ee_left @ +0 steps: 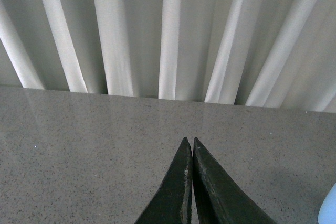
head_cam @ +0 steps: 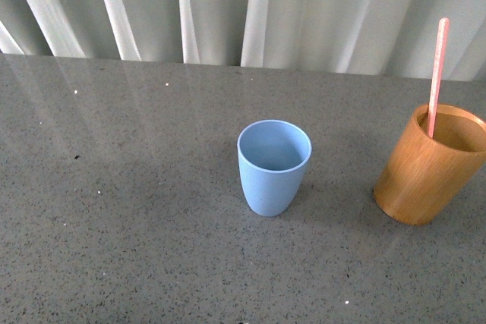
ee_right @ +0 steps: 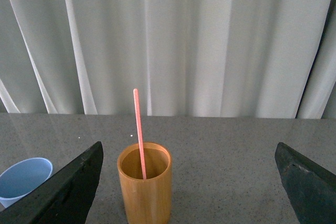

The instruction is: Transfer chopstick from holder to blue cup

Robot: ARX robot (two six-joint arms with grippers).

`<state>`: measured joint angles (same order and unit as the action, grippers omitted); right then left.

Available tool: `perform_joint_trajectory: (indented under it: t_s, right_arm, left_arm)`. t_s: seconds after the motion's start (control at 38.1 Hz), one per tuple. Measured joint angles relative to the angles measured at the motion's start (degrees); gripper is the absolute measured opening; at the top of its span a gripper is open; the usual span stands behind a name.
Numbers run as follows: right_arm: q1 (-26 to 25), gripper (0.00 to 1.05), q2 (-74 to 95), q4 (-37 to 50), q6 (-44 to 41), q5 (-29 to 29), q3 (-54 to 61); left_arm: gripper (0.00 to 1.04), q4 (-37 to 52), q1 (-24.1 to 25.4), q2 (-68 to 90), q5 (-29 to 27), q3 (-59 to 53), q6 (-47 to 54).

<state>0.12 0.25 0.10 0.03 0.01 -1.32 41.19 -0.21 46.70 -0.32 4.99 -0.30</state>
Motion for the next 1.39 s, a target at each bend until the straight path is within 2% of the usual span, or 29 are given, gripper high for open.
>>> perform_joint_trajectory:
  t_s: [0.1,0.18,0.87,1.31,1.39]
  right_arm:
    - [0.00,0.95,0.00,0.00,0.00,-0.02,0.00]
    - [0.02,0.95,0.00,0.00,0.00,0.00,0.00]
    - [0.02,0.95,0.00,0.00,0.00,-0.02,0.00]
    - [0.00,0.95,0.00,0.00,0.00,0.00,0.00]
    - [0.02,0.95,0.00,0.00,0.00,-0.02,0.00]
  left_arm:
    - [0.04,-3.10,0.09,-4.48,0.13,-1.49,0.00]
    - [0.04,-1.22,0.09,-5.75,0.24,-3.80,0.02]
    - [0.04,-22.49,0.09,-28.13,0.28,-3.93,0.04]
    - [0.04,-30.99,0.09,-36.74,0.28,-3.93,0.04]
    - [0.04,-36.50,0.09,-40.81,0.28,-3.93,0.04]
